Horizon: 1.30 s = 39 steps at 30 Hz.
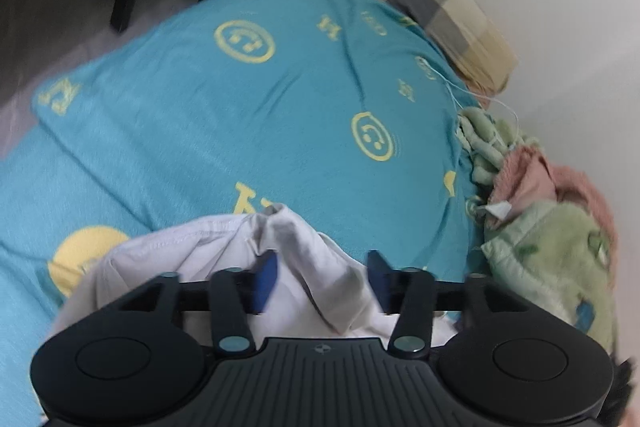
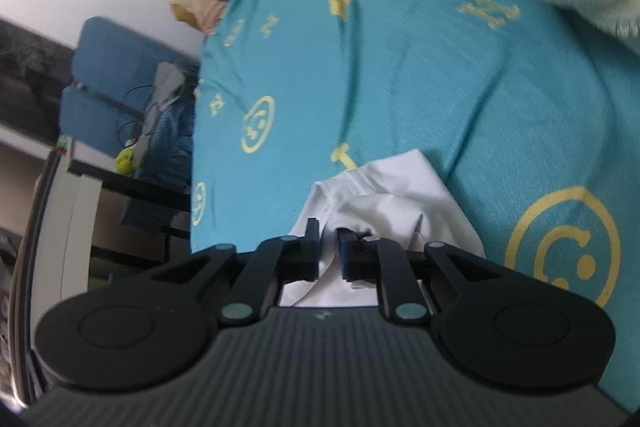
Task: Fold clothes
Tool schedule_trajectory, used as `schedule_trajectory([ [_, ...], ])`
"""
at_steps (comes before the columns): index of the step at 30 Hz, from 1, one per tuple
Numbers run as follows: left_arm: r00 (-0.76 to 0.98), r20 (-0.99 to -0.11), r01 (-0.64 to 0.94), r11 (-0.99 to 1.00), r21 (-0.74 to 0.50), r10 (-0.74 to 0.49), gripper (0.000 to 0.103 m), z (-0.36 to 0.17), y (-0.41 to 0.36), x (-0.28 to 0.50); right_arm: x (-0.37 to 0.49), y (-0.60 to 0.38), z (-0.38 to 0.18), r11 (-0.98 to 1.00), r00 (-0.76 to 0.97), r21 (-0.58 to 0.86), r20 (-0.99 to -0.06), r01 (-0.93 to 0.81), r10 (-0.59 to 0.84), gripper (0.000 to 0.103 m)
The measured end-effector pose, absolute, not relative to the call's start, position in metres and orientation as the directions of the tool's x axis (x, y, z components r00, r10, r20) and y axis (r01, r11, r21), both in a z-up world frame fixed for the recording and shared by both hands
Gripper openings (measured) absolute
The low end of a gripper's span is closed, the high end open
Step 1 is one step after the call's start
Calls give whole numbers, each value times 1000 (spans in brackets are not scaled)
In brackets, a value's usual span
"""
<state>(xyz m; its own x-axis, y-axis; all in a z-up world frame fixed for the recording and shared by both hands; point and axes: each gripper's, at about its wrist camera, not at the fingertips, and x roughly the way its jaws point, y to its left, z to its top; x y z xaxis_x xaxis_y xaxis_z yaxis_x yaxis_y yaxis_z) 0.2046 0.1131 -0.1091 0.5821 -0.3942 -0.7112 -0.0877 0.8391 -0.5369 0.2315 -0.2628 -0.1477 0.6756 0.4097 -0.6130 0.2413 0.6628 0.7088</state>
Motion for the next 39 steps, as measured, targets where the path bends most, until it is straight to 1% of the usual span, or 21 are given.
schedule_trajectory([
  [1, 603, -709, -55, 867, -495, -366, 73, -103, 106, 200, 228, -260, -141, 683, 690, 702, -597, 203, 409, 37],
  [2, 624, -703, -20, 893, -450, -341, 81, -97, 99, 196, 224, -257, -135, 702, 703, 693, -581, 164, 409, 55],
  [3, 642, -696, 23, 916, -401, -321, 82, -93, 92, 193, 220, -254, -128, 720, 716, 682, -565, 126, 410, 69],
  [5, 650, -705, 89, 949, -302, -285, 82, -92, 76, 191, 219, -245, -122, 783, 726, 618, -570, 71, 385, 74],
  [6, 646, -714, 106, 958, -265, -269, 82, -95, 70, 192, 220, -240, -119, 815, 729, 578, -577, 46, 368, 74],
  [9, 617, -751, 110, 971, -213, -234, 82, -110, 61, 200, 227, -226, -120, 894, 727, 448, -612, -5, 311, 74],
  [13, 603, -776, 123, 982, -140, -186, 82, -125, 52, 207, 244, -221, -140, 930, 690, 367, -673, -3, 267, 74],
  [16, 614, -770, 139, 984, -114, -176, 82, -123, 51, 201, 242, -221, -143, 938, 695, 347, -672, -8, 255, 74],
  [21, 634, -750, 180, 979, -93, -188, 82, -108, 47, 173, 216, -218, -122, 939, 739, 344, -627, -22, 247, 73],
  [24, 646, -738, 205, 976, -80, -196, 82, -100, 44, 156, 196, -216, -112, 936, 741, 351, -619, -37, 261, 73],
  [28, 660, -723, 236, 970, -58, -204, 82, -89, 40, 134, 175, -207, -108, 945, 713, 323, -650, -56, 264, 73],
  [30, 654, -730, 246, 968, -42, -198, 82, -90, 37, 127, 170, -202, -110, 952, 690, 300, -676, -63, 259, 73],
  [35, 609, -773, 261, 965, -12, -175, 82, -105, 33, 128, 175, -195, -127, 960, 629, 276, -737, -54, 247, 73],
  [39, 569, -806, 258, 966, -14, -164, 83, -121, 33, 135, 183, -193, -145, 962, 585, 271, -773, -42, 244, 73],
])
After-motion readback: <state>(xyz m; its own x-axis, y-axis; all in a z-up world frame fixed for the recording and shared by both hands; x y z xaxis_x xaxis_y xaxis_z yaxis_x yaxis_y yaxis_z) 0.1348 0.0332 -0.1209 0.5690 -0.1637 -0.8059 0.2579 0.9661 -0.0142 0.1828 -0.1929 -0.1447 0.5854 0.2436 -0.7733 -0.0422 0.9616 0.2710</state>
